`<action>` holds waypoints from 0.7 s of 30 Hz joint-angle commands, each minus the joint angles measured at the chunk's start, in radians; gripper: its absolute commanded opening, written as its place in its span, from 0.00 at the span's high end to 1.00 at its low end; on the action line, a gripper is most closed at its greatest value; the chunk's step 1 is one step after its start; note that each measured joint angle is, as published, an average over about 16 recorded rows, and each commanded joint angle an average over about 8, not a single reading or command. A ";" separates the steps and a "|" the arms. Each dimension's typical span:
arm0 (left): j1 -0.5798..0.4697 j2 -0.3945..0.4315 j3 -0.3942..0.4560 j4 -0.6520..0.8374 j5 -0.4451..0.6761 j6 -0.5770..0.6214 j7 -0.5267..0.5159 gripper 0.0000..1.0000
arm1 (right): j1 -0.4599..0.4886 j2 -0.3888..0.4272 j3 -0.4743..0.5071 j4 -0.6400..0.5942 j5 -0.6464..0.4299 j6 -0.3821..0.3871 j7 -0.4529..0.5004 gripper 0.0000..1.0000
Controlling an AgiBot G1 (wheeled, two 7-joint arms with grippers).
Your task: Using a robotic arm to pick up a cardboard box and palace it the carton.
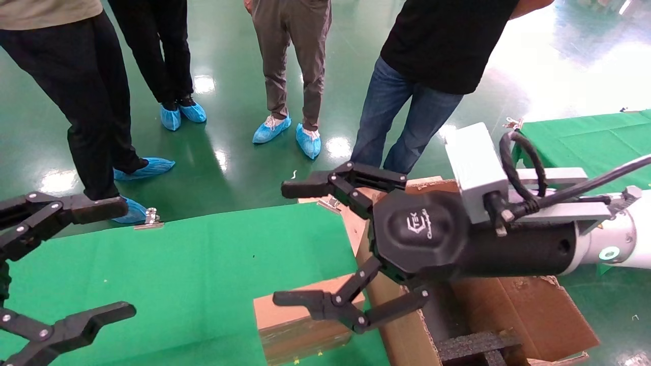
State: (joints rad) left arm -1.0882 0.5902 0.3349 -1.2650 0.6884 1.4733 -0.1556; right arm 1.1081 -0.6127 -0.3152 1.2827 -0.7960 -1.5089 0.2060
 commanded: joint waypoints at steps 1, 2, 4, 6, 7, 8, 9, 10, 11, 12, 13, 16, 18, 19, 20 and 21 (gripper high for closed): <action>0.000 0.000 0.000 0.000 0.000 0.000 0.000 1.00 | 0.005 0.003 -0.006 0.002 -0.013 -0.001 0.005 0.00; 0.000 0.000 0.000 0.000 0.000 0.000 0.000 1.00 | 0.018 0.000 -0.018 0.001 -0.035 -0.007 0.009 0.00; 0.000 0.000 0.000 0.000 0.000 0.000 0.000 1.00 | 0.047 -0.009 -0.045 -0.004 -0.084 -0.021 0.019 0.00; 0.000 0.000 0.000 0.000 0.000 0.000 0.000 1.00 | 0.080 -0.023 -0.078 -0.012 -0.137 -0.037 0.028 0.00; 0.000 0.000 0.000 0.000 0.000 0.000 0.000 1.00 | 0.098 -0.031 -0.096 -0.017 -0.166 -0.044 0.032 0.00; 0.000 0.000 0.000 0.000 0.000 0.000 0.000 1.00 | 0.115 -0.040 -0.115 -0.023 -0.194 -0.051 0.035 0.00; 0.000 0.000 0.000 0.000 0.000 0.000 0.000 1.00 | 0.131 -0.049 -0.133 -0.031 -0.219 -0.056 0.038 0.00; 0.000 0.000 0.000 0.000 0.000 0.000 0.000 1.00 | 0.147 -0.058 -0.152 -0.039 -0.244 -0.060 0.039 0.00; 0.000 0.000 0.000 0.000 0.000 0.000 0.000 1.00 | 0.162 -0.067 -0.171 -0.048 -0.267 -0.063 0.039 0.00; 0.000 0.000 0.000 0.000 0.000 0.000 0.000 1.00 | 0.175 -0.075 -0.189 -0.056 -0.289 -0.066 0.037 0.00; 0.000 0.000 0.000 0.000 0.000 0.000 0.000 1.00 | 0.188 -0.083 -0.208 -0.066 -0.310 -0.068 0.034 0.00; 0.000 0.000 0.000 0.000 0.000 0.000 0.000 1.00 | 0.224 -0.104 -0.260 -0.096 -0.361 -0.069 0.022 0.00; 0.000 0.000 0.000 0.000 0.000 0.000 0.000 1.00 | 0.247 -0.117 -0.293 -0.115 -0.392 -0.070 0.013 0.00; 0.000 0.000 0.000 0.000 0.000 0.000 0.000 1.00 | 0.258 -0.124 -0.310 -0.125 -0.407 -0.070 0.008 0.00; 0.000 0.000 0.000 0.000 0.000 0.000 0.000 1.00 | 0.270 -0.132 -0.327 -0.135 -0.422 -0.070 0.004 0.00; 0.000 0.000 0.000 0.000 0.000 0.000 0.000 1.00 | 0.281 -0.139 -0.342 -0.144 -0.436 -0.069 0.000 0.00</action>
State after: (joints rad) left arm -1.0884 0.5901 0.3353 -1.2649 0.6882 1.4733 -0.1554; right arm 1.3907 -0.7548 -0.6572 1.1383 -1.2331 -1.5775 0.2067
